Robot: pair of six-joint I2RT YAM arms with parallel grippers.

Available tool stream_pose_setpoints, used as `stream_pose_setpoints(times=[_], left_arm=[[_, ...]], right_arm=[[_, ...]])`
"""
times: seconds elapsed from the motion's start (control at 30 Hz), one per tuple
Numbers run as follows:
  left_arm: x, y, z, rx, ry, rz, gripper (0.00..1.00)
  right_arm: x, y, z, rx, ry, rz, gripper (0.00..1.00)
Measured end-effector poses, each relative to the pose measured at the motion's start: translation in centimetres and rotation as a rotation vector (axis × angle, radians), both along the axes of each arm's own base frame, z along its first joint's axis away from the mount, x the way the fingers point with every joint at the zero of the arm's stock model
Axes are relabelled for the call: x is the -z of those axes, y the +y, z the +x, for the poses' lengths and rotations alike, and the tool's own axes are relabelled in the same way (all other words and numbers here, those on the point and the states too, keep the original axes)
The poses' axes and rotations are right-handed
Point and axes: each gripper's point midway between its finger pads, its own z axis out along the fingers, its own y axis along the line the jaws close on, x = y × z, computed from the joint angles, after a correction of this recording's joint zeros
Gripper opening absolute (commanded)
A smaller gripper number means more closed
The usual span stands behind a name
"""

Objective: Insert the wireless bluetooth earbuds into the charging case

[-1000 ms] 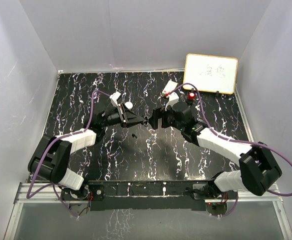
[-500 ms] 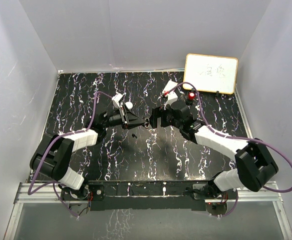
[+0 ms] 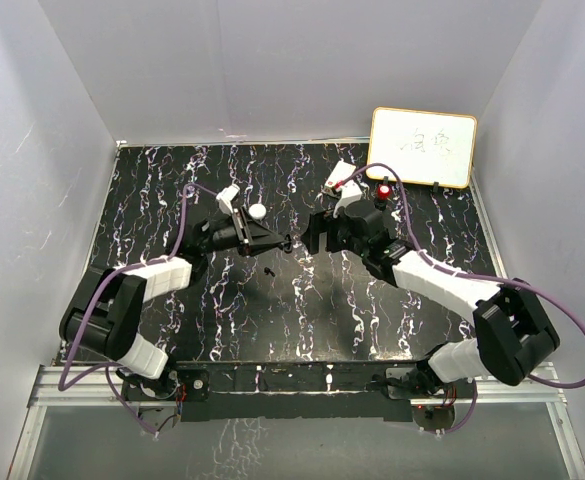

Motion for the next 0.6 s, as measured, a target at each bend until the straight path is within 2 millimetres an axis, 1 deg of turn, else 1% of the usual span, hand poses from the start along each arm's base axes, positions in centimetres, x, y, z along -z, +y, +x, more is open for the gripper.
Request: stream_pose_setpoints(times=[0.17,0.3,0.37,0.47,0.6], left_arm=[[-0.1,2.8,1.5,-0.057,0.024,0.004,0.08],[-0.4,4.7,2.2,-0.087,0.035,0.001,0.0],[-0.4,5.5,2.4,-0.094,0.04,-0.004,0.0],[-0.3,6.6,2.5,-0.104,0.06,-0.016,0.0],[-0.3,7.7,2.4,-0.109,0.077,-0.037,0.0]], right_arm=[[-0.1,-1.6,1.0,0.052,-0.01,-0.014,0.81],[0.2,-1.5,0.7,0.02,-0.009,-0.031,0.69],[0.9,-0.8,0.4,-0.022,0.0,-0.045,0.68],[3.0,1.0,-0.6,-0.1,0.038,-0.086,0.67],[5.8,4.6,-1.8,-0.214,0.086,-0.157,0.66]])
